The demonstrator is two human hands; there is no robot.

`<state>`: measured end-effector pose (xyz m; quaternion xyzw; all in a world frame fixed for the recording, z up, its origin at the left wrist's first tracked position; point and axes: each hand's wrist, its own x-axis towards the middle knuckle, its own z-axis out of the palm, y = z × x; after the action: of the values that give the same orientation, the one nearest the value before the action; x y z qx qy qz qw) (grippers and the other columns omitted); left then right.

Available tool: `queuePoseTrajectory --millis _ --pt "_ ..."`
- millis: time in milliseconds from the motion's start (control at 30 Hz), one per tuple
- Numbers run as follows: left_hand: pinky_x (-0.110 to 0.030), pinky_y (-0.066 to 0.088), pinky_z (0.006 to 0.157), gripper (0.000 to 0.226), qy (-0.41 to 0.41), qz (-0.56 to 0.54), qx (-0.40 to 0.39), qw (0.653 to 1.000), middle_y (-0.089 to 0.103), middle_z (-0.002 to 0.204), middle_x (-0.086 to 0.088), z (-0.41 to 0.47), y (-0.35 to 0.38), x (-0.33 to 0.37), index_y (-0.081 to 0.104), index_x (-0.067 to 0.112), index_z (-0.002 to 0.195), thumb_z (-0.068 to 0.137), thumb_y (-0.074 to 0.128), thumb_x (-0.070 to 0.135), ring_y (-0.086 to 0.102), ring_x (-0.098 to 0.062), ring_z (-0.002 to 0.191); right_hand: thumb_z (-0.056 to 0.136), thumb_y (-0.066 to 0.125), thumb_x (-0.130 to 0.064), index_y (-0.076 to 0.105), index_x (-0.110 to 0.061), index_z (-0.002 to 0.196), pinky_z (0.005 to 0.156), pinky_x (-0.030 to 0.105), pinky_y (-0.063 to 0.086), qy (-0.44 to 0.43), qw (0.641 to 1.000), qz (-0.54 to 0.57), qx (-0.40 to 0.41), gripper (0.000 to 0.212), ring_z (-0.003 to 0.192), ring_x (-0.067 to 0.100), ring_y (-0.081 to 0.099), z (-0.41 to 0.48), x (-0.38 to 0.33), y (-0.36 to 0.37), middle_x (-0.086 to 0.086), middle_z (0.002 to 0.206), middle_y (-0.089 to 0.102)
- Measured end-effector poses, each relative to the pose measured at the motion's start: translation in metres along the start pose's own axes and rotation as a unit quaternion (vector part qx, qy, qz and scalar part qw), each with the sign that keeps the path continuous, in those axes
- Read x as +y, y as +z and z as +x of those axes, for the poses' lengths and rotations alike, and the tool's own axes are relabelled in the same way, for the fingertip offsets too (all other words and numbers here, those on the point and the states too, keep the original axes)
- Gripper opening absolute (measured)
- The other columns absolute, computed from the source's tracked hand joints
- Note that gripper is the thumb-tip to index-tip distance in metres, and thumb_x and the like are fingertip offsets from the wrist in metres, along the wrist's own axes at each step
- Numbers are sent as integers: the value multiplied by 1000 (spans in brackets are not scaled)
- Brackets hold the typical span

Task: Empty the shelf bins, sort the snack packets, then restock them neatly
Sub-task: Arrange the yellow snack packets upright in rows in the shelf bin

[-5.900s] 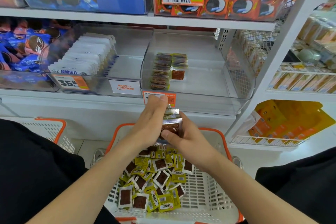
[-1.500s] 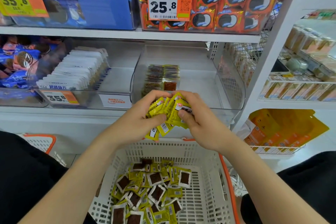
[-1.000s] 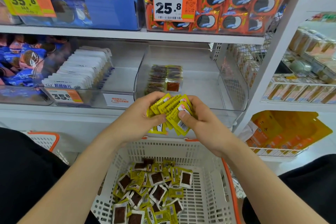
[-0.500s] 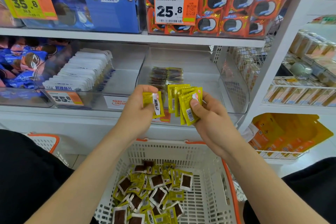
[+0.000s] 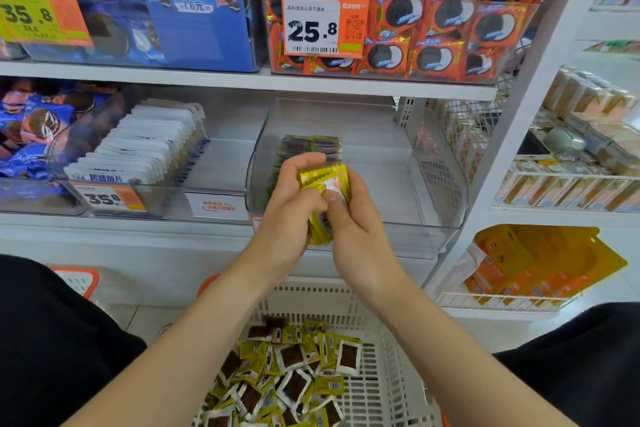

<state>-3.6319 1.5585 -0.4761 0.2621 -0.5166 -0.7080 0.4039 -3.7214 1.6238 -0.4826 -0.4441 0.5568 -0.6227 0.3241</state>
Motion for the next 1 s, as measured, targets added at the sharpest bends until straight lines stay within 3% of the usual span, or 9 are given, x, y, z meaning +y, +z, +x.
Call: queuePoseTrajectory --millis 133,200,300,367,600,700,767,867,1000 --pt "-50 51 107 49 -5 56 26 998 69 133 0 -1 9 -4 55 42 140 94 57 24 64 -25 127 108 38 -12 62 -22 135 102 37 54 88 992 91 0 38 116 14 69 9 -13 5 3 123 73" --pt "-49 56 99 52 -16 79 22 997 70 131 -1 1 6 6 52 46 143 98 52 20 67 -24 122 94 45 -14 60 -25 136 95 37 56 84 992 66 -69 46 112 17 69 11 -18 -3 2 121 73" --pt "-44 63 74 49 -56 31 45 997 75 117 -14 11 -4 35 54 25 142 101 45 0 74 -26 95 80 56 -6 29 -26 160 77 32 56 -20 976 -112 -183 86 91 17 67 18 -28 -33 -13 118 64" --pt "-56 56 96 42 -94 -11 16 995 71 122 -26 15 -10 47 57 10 139 101 45 -3 70 -34 100 81 63 4 7 -30 165 85 37 58 -115 946 -245 -178 106 98 20 67 27 -30 -48 -14 140 49" --pt "-58 39 116 36 -134 12 -145 980 64 124 -25 26 -30 55 58 -7 134 103 56 11 60 -36 118 85 67 11 47 -8 147 114 37 42 -306 854 -375 -191 68 145 23 41 46 -20 -56 9 157 38" --pt "-47 49 89 36 -133 50 -128 982 67 111 -20 37 -29 57 66 0 125 108 53 28 61 -31 102 101 65 -11 42 -5 153 118 32 38 -336 848 -372 -171 57 143 21 44 51 -16 -57 8 154 44" --pt "-38 44 71 51 -158 121 -97 975 68 98 -15 46 -26 53 67 4 123 110 43 46 61 -24 83 104 63 -24 44 -8 150 103 32 48 -318 852 -382 -168 52 126 19 54 59 -12 -59 5 142 52" --pt "-41 58 85 61 -126 312 8 942 76 94 -9 62 -28 35 70 15 109 108 31 62 72 -24 84 104 59 -40 44 -11 143 84 42 52 -236 848 -448 -158 51 103 24 59 78 4 -68 7 129 56" --pt "-26 44 79 33 1 579 -17 815 70 116 -10 66 -37 16 61 13 136 109 45 25 63 -15 81 103 57 -48 43 -12 136 86 49 51 -59 807 -561 -177 51 106 35 60 115 32 -85 13 129 56"
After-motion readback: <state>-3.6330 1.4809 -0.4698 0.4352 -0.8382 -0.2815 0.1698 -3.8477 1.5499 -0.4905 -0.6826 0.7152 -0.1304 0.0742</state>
